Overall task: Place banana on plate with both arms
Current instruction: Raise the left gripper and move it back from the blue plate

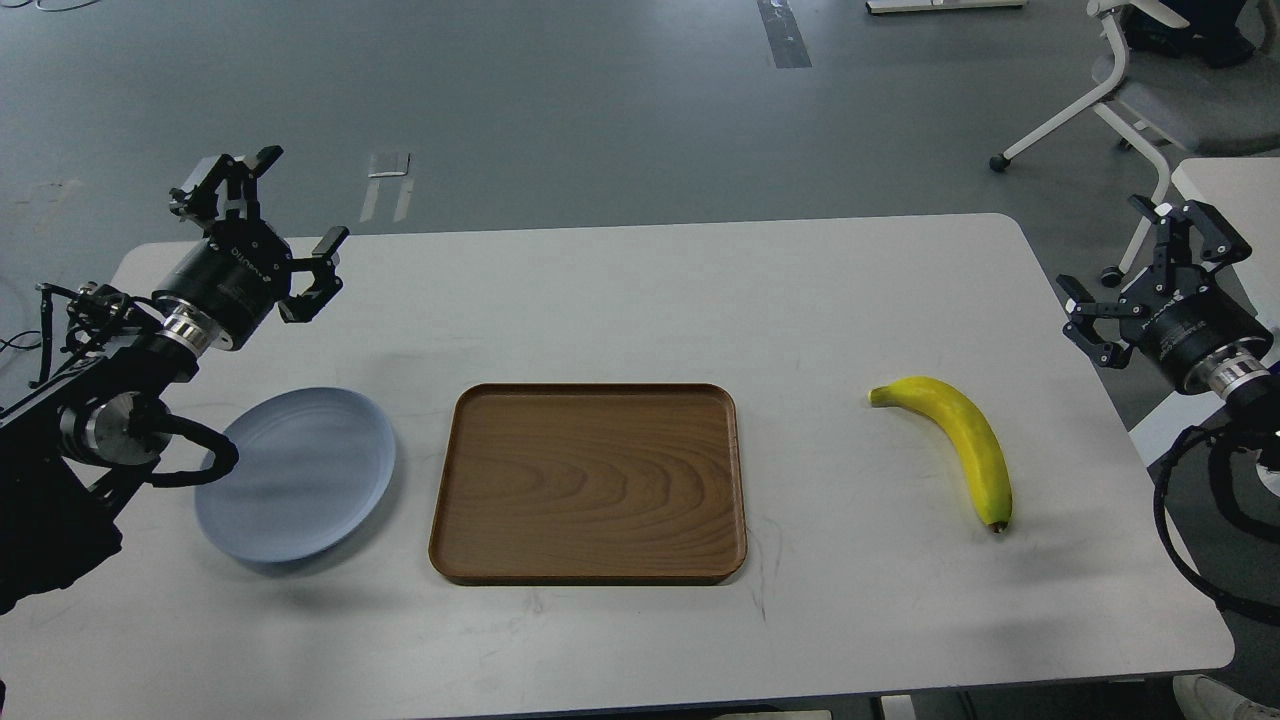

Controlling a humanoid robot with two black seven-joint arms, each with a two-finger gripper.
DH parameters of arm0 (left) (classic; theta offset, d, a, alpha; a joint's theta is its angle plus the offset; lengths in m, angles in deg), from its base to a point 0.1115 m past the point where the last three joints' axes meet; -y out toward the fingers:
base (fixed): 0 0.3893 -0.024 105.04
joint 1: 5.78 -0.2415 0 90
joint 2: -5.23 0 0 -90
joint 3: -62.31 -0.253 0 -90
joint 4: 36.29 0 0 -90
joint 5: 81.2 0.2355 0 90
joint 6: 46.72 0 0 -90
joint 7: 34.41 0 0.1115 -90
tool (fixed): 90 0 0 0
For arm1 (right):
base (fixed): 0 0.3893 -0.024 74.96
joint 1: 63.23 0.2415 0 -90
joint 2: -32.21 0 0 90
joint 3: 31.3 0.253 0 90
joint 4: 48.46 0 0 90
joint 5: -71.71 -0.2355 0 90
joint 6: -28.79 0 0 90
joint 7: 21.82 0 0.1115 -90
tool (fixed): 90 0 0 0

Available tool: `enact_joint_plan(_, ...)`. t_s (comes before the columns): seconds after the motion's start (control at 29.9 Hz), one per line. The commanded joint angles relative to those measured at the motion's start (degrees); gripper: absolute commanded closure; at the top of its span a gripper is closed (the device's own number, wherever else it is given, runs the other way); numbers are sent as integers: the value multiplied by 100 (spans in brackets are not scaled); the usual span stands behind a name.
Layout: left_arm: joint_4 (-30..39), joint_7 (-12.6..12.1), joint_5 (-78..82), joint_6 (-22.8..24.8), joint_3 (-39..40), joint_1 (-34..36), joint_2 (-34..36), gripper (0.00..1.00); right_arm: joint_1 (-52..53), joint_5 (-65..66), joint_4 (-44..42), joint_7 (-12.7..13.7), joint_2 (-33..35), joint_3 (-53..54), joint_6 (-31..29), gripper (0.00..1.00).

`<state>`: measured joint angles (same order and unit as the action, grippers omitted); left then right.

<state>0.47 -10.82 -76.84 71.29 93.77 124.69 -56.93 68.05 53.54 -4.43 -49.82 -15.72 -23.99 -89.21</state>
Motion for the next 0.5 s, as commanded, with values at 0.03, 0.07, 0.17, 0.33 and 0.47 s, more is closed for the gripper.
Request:
enact_joint_plan(0.03,-20,14,-6,0,1,-56,-16,0,3,7,-26,0,-23,-11,0,0)
enact_joint_plan(0.07,-28,14,3,0,1,-56,-16,0,3,7,-26,0,-23,-11,0,0)
enact_joint_plan(0.17,-125,5,12,0,-26,-48,-16,0,12,7,-26,0,-23,-2,0,0)
enact_joint_plan(0.33,-353,58,-23,0,-17,31,45,0,21,42,-88,0,-14,-2,0,0)
enact_joint_plan(0.47,-740,76,55,0,10,233,54,0,29,113,-79,0,39,-2,0,0)
